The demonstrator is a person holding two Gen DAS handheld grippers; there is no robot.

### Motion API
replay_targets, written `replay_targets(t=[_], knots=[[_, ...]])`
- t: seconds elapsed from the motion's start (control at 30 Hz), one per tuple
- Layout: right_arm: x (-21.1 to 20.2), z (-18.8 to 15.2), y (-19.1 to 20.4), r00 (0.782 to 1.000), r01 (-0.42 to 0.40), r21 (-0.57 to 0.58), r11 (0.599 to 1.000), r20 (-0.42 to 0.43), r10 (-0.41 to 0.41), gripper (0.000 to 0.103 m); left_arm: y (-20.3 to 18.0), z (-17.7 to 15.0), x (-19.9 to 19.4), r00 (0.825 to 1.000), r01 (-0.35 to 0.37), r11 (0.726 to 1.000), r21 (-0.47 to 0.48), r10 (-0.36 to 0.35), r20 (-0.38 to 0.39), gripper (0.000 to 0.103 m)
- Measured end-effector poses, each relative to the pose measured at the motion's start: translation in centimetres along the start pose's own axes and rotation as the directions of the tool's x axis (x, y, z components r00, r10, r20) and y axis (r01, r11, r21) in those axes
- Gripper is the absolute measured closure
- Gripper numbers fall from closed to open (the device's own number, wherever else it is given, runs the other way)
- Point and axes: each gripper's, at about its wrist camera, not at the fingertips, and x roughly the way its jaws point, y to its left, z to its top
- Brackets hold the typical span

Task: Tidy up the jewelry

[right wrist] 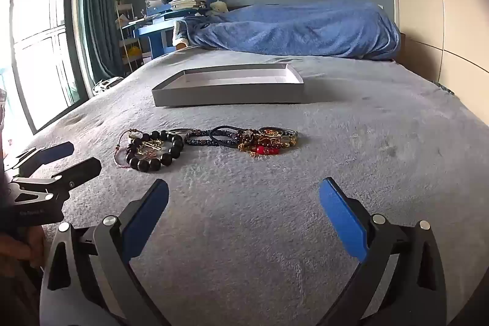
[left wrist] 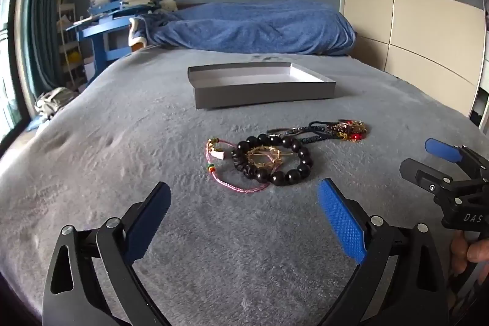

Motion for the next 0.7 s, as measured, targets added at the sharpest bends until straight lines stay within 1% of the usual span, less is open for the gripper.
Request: replay_targets(t=[0.03,0.07,0.17,0.33,0.37,0.57,0.63,0.7], knots=[[-0.01,0.0,0.03,1.0,-0.001,0.001,1.0,0.0,0.001,0.005,0.06,0.02,0.04,1.0,-0.007,1.0,0.0,0.007,0.002,0.006],[-0.01,-0.01,0.08,1.0,-0.002,0.0,1.0,0.0,0.002,0.005,-0.13,-0.04,-0.09,1.0,0.001,1.0,0.019,-0.001,0.015,0.006],[0.01,0.02,0.14,1.0,-0.002,0.0,1.0,0.001,0.002,0.005,-0.21,-0.05,0.04,1.0,0.002,1.0,0.025,-0.002,0.01,0.006],[0.37,0.2,-0.31,1.0,-0.006,0.007,1.0,-0.001,0.006,0.005,-0.25,-0.07,0.14,1.0,-0.005,1.0,0.025,0.004,0.009,0.006],[-0.27,-0.16,0.29,1.0,0.001,-0.008,1.0,0.008,-0.001,0.005,-0.32,-0.08,0.16,1.0,-0.007,1.0,0.027,0.006,0.01,0.006],[-0.23,-0.23,-0.2,1.0,-0.006,-0.006,1.0,0.007,0.007,0.005,-0.37,-0.42,0.59,1.0,-0.013,0.999,0.031,0.012,0.013,0.006],[0.1,0.16,0.2,1.0,-0.002,-0.006,1.0,0.006,0.002,0.005,-0.37,-0.5,0.73,1.0,-0.013,1.0,0.028,0.013,0.014,0.006],[0.14,0.12,0.19,1.0,-0.001,-0.007,1.0,0.007,0.001,0.005,-0.28,-0.18,0.16,1.0,-0.011,1.0,0.026,0.011,0.013,0.006]])
